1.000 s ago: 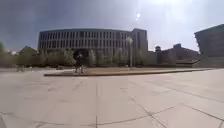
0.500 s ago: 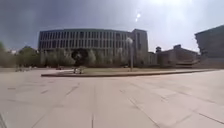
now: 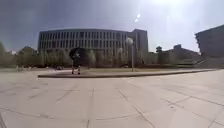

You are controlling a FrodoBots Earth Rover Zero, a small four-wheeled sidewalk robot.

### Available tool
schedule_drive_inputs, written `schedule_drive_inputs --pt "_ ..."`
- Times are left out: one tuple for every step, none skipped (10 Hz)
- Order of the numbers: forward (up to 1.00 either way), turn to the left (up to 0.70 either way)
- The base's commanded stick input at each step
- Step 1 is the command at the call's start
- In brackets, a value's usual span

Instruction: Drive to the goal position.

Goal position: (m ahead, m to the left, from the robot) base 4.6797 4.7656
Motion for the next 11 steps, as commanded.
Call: schedule_drive_inputs --pt "0.7 0.01" --pt "0.7 0.01" --pt "0.7 0.01" --pt "0.7 0.01" --pt "0.7 0.01" --pt "0.7 0.01" --pt "0.7 0.01" --pt "0.7 0.01" --pt "0.7 0.01" --pt "0.7 0.01" --pt "0.7 0.01"
